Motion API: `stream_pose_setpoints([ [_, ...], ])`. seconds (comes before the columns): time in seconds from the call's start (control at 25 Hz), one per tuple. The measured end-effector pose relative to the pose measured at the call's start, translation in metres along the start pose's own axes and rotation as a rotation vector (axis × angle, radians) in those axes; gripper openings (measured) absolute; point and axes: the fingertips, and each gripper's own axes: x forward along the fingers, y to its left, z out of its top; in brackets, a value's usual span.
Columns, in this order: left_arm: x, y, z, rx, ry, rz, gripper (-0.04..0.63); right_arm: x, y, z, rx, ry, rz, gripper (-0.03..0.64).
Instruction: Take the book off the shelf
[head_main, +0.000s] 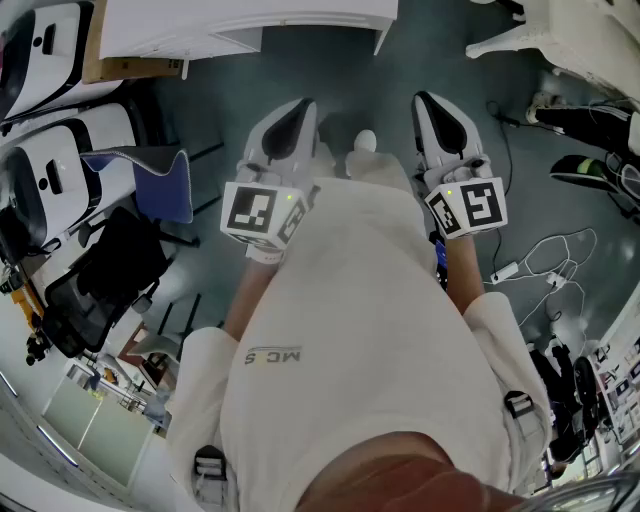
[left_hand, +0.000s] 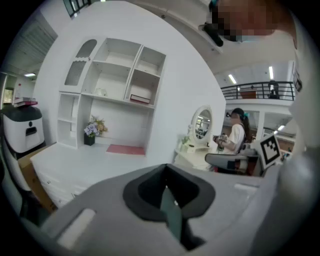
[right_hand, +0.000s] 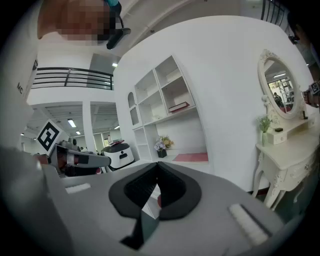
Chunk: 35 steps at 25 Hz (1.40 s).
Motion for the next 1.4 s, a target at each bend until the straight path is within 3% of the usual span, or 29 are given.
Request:
stream_pose_setpoints([
  [0.32, -0.001, -0.021, 0.012, 0.034, -0.012, -0.005, 0.002, -0.004, 0.008, 0.013, -0.085, 0.003, 0.006, 0.0],
  [0.4, -0.002, -0.021, 0.014, 0.027, -0.018, -0.003, 0.002, -0.007, 0.004, 0.021, -0.063, -0.026, -0.004, 0.0],
  [0.56, -0.001, -0.031, 0.018, 0.027, -0.019, -0.008, 0.002, -0.024, -0.009, 0.036, 0.08, -0.095, 0.014, -0.002],
  [0.84, 0.012, -0.02, 0.034, -0.021, -0.034, -0.023, 0.002, -0.008, -0.018, 0.028, 0.056, -0.069, 0.016, 0.0],
  [1.2, 0.074, 0.082, 0.077, -0.018, -0.04, -0.075, 0.002, 0.106, -0.02, 0.057, 0.026, -0.072, 0.022, 0.0],
  [1.4, 0.132, 0.161, 0.134, 0.009, -0.057, -0.111, 0.002, 0.201, -0.037, 0.102, -0.027, -0.084, 0.0, 0.0],
])
